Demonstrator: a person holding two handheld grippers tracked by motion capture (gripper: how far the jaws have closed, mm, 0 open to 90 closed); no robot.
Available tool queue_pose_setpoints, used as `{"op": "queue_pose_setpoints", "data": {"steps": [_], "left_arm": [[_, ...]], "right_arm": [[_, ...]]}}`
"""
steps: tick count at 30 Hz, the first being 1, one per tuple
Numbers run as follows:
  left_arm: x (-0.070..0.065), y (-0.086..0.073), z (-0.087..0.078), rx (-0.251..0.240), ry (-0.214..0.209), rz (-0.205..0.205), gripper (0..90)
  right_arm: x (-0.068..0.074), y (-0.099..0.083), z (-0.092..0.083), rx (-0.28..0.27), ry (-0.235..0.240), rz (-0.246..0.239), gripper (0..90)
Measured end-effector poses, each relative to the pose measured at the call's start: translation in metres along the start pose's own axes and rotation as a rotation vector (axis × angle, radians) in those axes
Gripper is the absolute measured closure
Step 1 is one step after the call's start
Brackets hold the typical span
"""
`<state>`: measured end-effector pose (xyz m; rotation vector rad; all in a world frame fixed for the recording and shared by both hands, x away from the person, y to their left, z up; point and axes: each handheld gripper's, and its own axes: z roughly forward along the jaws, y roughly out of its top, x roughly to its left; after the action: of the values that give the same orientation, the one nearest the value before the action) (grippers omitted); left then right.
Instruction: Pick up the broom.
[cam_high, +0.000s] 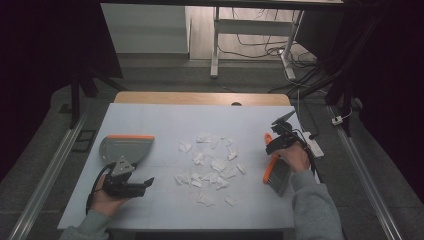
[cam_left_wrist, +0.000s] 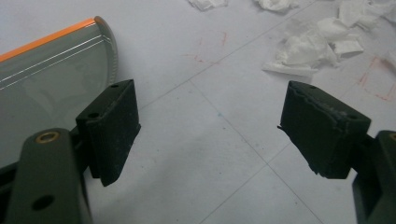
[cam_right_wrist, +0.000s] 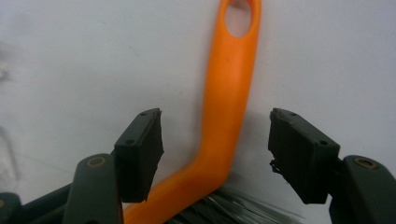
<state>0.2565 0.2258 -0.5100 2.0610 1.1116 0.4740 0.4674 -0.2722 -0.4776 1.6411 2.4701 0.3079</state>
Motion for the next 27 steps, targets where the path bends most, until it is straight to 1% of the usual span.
{"op": "queue_pose_setpoints", "data": {"steps": [2,3,4,7,8,9,12,14,17,18,19,20,22,23,27], "left_arm": [[0.000,0.000,0.000,-0.001,0.001,0.000,20.5],[0.000,0.000,0.000,-0.001,0.001,0.000,20.6],[0.000,0.000,0.000,0.002,0.000,0.004,20.6],[0.000,0.000,0.001,0.004,0.000,0.005,20.6],[0.000,0.000,0.001,0.005,0.003,0.006,20.5],[0.000,0.000,0.001,0.005,0.003,0.006,20.5],[0.000,-0.001,0.000,0.003,0.006,0.005,20.5],[-0.001,-0.001,-0.001,0.002,0.007,0.007,20.5],[-0.001,-0.001,-0.001,0.003,0.009,0.010,20.5],[-0.001,-0.001,-0.001,0.003,0.010,0.010,20.5],[-0.001,-0.001,-0.001,0.003,0.012,0.009,20.5],[-0.001,-0.002,-0.001,0.003,0.013,0.007,20.5],[-0.001,-0.002,-0.001,0.003,0.014,0.007,20.5],[-0.001,-0.002,-0.001,0.004,0.014,0.007,20.6],[0.000,-0.002,-0.002,0.003,0.016,0.006,20.7]], "right_arm": [[-0.001,0.000,0.003,0.017,0.000,0.013,38.8],[-0.001,0.000,0.003,0.017,0.000,0.013,38.8],[-0.002,-0.001,0.005,0.025,-0.006,0.026,42.2],[-0.002,-0.002,0.008,0.045,-0.012,0.032,45.4],[-0.001,-0.002,0.009,0.058,-0.027,0.028,52.7],[-0.001,-0.001,0.009,0.063,-0.040,0.023,54.6],[0.001,-0.001,0.008,0.078,-0.026,0.041,61.0],[0.003,-0.001,0.008,0.085,-0.042,0.051,63.7],[0.004,-0.002,0.008,0.087,-0.046,0.061,64.9],[0.004,-0.002,0.008,0.084,-0.042,0.057,66.3],[0.001,-0.003,0.008,0.081,-0.032,0.057,69.9],[0.001,-0.004,0.008,0.081,-0.027,0.041,70.1],[-0.001,-0.004,0.007,0.084,-0.020,0.046,70.2],[-0.002,-0.005,0.007,0.076,-0.005,0.046,70.3],[-0.006,-0.007,0.005,0.066,0.024,0.036,70.5]]}}
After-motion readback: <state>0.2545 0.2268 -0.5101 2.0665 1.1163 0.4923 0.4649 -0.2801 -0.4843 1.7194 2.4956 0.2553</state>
